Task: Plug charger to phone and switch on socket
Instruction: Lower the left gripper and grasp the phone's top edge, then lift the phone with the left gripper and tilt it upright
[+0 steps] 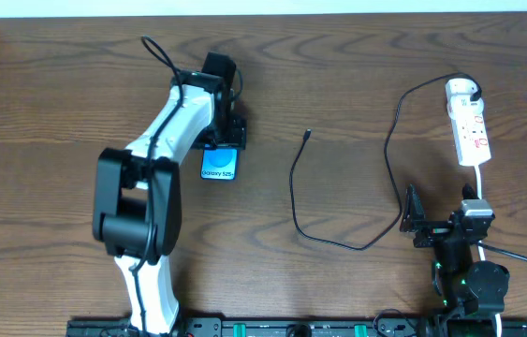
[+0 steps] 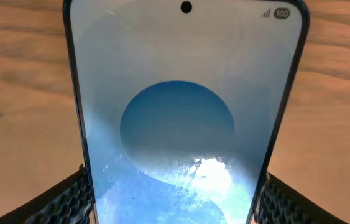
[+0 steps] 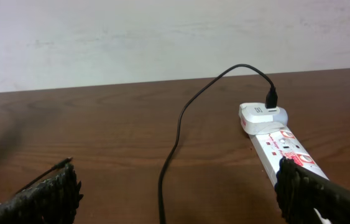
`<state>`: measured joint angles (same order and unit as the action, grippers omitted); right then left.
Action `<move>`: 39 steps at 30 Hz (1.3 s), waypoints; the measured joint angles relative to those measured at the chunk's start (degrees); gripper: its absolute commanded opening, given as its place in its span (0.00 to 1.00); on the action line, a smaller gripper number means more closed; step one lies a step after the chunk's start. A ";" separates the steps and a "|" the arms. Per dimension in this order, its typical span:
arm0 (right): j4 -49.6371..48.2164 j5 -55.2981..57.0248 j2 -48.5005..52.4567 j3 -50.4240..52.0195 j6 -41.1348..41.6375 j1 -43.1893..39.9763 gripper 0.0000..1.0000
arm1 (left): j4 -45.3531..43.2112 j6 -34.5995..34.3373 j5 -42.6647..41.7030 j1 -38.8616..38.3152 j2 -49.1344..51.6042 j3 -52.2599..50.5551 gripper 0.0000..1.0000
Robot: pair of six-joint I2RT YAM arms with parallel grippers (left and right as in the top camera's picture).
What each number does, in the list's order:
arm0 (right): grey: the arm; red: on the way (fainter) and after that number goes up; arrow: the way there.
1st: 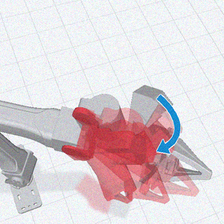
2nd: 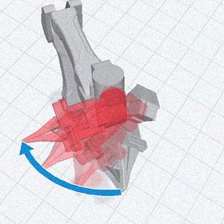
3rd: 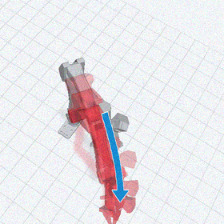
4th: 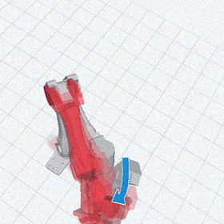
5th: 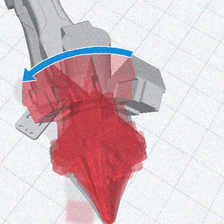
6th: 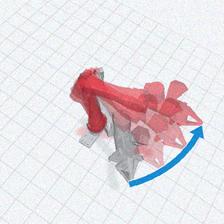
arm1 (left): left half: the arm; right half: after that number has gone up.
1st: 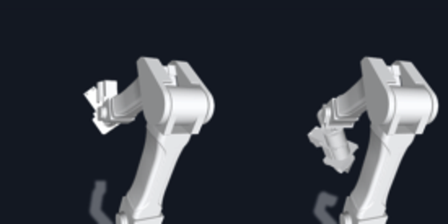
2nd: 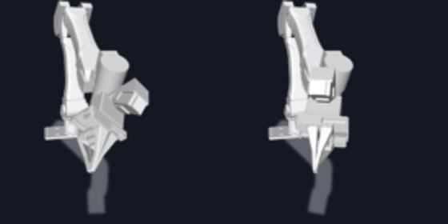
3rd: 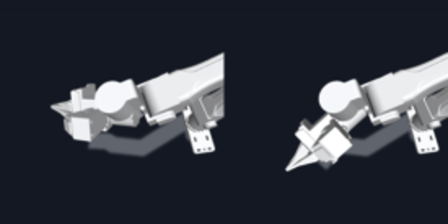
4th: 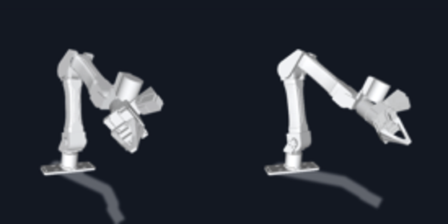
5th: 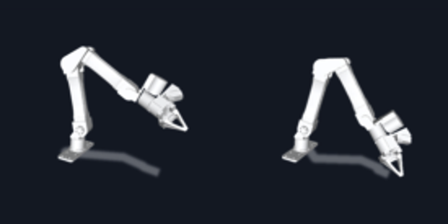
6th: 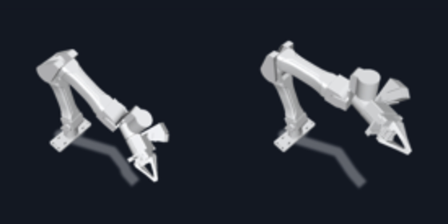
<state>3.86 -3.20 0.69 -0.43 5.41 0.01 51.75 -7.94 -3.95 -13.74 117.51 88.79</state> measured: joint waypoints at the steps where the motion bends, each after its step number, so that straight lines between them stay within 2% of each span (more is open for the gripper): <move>1: 0.00 0.00 0.00 0.00 0.00 0.00 0.99 | 0.63 -0.39 -0.22 0.02 -1.01 0.02 0.75; 5: 0.00 0.00 0.00 0.00 0.00 0.00 0.99 | 2.14 -1.46 -3.87 0.24 -3.78 0.37 0.75; 12: 0.00 0.00 0.00 0.00 0.00 0.00 0.99 | 2.69 -3.34 -16.72 1.05 -3.80 0.46 0.75; 17: 0.00 0.00 0.00 0.00 0.00 0.00 0.99 | 2.45 -8.44 -27.63 2.10 -3.80 0.44 0.74; 23: 0.00 0.00 0.00 0.00 0.00 0.00 0.99 | 0.76 -14.97 -36.22 3.69 -3.80 0.44 0.74; 32: 0.00 0.00 0.00 0.00 0.00 0.00 0.99 | -4.48 -20.06 -43.56 3.93 -3.80 0.46 0.73; 39: -0.02 0.00 0.00 0.00 0.00 0.00 0.99 | -7.39 -26.27 -45.83 3.93 -3.80 0.44 0.73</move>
<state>3.84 -3.20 0.69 -0.43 5.41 0.01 44.36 -34.22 -49.78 -9.80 113.71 89.23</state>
